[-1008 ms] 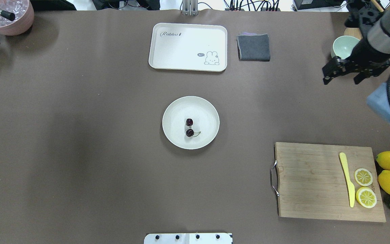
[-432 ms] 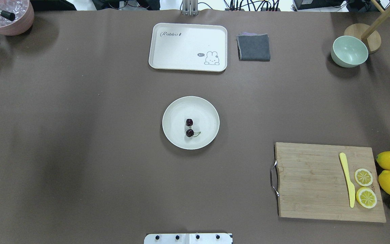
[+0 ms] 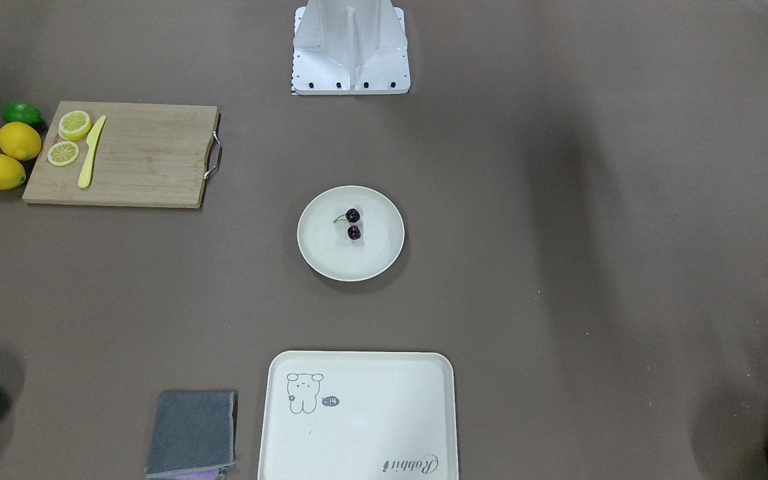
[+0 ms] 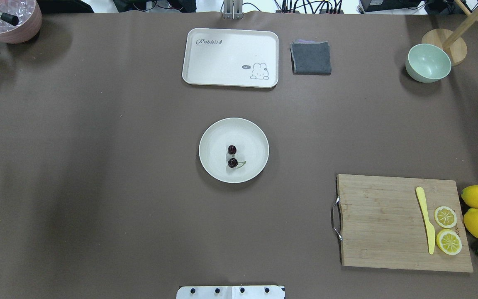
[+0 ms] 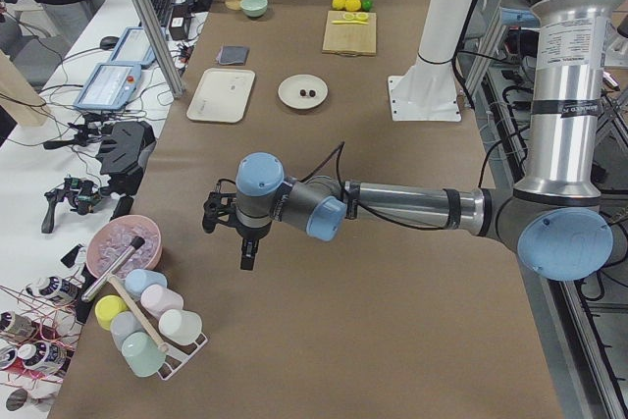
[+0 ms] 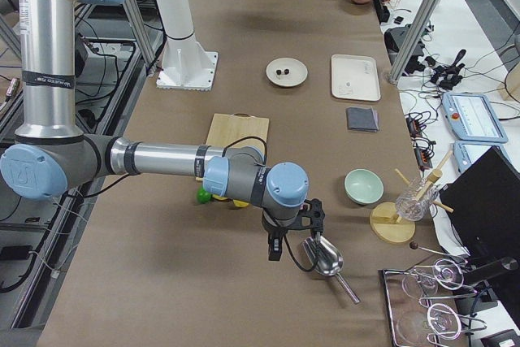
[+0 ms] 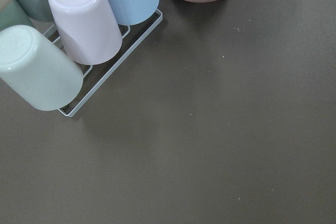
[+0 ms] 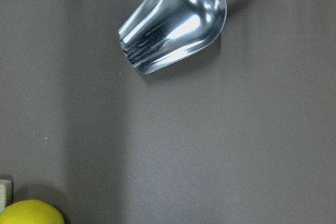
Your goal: Place red cherry on plate
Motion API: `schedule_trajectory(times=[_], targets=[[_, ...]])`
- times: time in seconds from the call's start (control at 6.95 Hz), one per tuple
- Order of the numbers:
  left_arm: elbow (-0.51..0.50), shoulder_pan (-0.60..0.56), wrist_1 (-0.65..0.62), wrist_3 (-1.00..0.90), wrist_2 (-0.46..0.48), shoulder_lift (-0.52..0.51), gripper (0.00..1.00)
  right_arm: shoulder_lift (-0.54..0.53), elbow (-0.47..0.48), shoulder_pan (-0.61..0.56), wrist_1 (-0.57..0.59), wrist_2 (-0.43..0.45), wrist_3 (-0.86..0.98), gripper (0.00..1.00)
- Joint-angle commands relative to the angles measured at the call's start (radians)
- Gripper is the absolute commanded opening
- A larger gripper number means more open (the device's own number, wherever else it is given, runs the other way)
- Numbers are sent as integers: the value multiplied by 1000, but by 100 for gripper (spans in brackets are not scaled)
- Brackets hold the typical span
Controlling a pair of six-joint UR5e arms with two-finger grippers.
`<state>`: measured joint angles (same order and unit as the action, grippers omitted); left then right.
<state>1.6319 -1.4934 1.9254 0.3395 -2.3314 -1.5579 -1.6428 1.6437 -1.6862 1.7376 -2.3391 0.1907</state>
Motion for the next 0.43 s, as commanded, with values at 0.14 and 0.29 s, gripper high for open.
schedule_trajectory(times=[0.14,0.29], targets=[[23,-100,-87,-11,-52,-1,99,-14,-4,-24,0,3,-1,100],[22,-116,-123,-101,-52,-1,99,-14,-4,-29,0,1,1,100]])
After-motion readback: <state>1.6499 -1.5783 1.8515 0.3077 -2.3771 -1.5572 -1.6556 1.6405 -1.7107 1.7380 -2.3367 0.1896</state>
